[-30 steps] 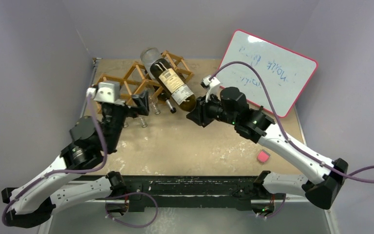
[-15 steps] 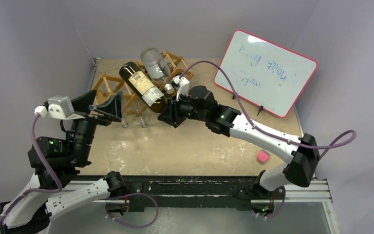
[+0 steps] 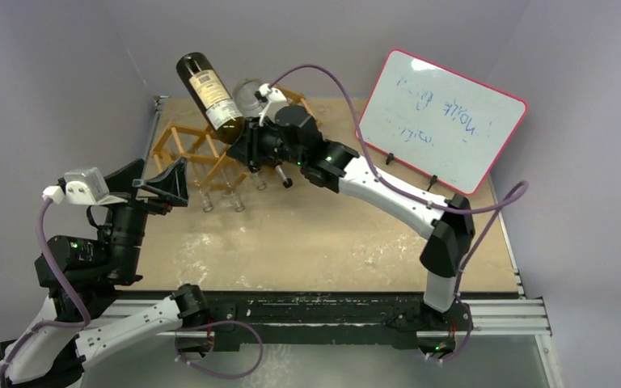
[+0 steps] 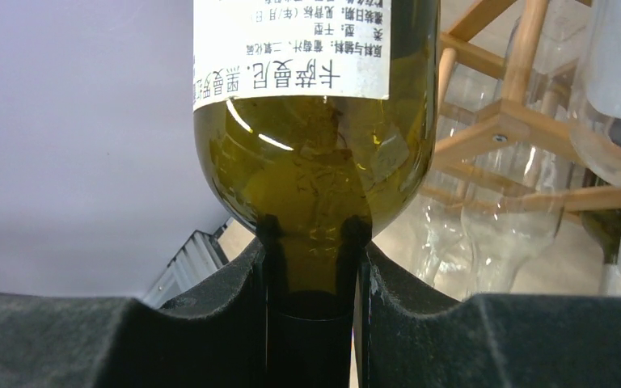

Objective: Put the wine bottle on the wine rack

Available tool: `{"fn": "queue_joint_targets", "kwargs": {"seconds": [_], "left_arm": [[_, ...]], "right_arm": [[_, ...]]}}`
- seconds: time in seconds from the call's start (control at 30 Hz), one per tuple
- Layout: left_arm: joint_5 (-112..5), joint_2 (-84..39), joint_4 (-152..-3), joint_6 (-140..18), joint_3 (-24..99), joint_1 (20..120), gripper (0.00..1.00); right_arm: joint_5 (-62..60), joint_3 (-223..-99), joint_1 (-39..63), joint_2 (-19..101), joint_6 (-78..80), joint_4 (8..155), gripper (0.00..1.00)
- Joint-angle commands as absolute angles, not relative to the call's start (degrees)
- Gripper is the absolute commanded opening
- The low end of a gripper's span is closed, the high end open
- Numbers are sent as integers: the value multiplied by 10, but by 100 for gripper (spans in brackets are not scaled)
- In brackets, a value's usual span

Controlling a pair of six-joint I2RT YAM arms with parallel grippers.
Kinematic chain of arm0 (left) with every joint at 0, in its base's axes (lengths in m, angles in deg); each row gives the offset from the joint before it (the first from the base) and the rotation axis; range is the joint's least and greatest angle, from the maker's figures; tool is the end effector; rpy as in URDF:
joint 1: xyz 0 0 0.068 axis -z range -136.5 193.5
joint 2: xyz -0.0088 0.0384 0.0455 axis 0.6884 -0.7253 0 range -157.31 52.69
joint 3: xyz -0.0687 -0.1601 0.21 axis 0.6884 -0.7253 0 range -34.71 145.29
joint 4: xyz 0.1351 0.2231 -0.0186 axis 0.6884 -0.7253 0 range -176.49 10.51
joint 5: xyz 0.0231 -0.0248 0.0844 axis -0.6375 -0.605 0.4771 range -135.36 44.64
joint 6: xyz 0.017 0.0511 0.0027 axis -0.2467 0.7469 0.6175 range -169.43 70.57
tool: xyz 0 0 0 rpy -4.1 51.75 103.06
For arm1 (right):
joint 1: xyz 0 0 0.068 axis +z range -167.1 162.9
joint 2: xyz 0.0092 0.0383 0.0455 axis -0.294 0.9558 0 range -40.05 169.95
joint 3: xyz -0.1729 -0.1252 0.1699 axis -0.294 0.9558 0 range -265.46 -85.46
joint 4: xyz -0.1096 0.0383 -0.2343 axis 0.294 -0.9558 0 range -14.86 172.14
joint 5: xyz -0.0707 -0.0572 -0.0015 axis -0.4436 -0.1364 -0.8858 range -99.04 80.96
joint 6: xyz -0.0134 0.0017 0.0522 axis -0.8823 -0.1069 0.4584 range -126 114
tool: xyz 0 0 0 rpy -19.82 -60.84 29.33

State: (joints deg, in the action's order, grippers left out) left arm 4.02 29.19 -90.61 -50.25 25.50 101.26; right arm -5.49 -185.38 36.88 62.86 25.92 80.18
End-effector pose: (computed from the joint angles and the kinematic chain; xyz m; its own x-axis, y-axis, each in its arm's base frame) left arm 0.0368 -0.0077 0.4554 0.2277 -0.3784 -0.8972 0.1886 0.9211 -0.3406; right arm 0.2547 0.3540 0.4085 -0.4892 0.2246 -0.8428 -0.6892 0.4927 0.5313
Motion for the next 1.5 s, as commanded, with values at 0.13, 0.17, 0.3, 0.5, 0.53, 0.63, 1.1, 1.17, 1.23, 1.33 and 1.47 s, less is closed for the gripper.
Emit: {"fn": "queue_joint_targets", "kwargs": {"seconds": [0.13, 0.17, 0.3, 0.5, 0.53, 0.63, 1.1, 1.17, 1.23, 1.33, 1.47], "left_arm": [[62, 307, -905, -493, 265, 1012, 96], [62, 308, -902, -492, 265, 1012, 96], [58, 308, -902, -489, 265, 1012, 96], [59, 303, -904, -488, 266, 1012, 96], [60, 302, -902, -490, 266, 1012, 96], [73, 299, -893, -505, 268, 1012, 95], [286, 255, -878, -663, 291, 1012, 100], [261, 264, -876, -668, 287, 1012, 100], [223, 270, -888, -660, 290, 1012, 100], [177, 260, -938, -646, 314, 1012, 100], [161, 256, -965, -604, 321, 1012, 100]], "right_arm": [[-47, -1984, 370, 703, 324, 850, 0], [-47, -1981, 370, 708, 336, 855, 0], [-67, -1969, 374, 716, 368, 872, 0], [-97, -1950, 385, 730, 431, 897, 0], [-100, -1945, 387, 732, 437, 904, 0], [-101, -1954, 388, 744, 448, 905, 0], [-81, -1942, 392, 755, 467, 891, 17], [-79, -1939, 393, 755, 468, 890, 24], [-72, -1940, 393, 759, 468, 888, 29], [-58, -1945, 393, 767, 468, 884, 35], [-55, -1946, 392, 771, 468, 880, 42]]}}
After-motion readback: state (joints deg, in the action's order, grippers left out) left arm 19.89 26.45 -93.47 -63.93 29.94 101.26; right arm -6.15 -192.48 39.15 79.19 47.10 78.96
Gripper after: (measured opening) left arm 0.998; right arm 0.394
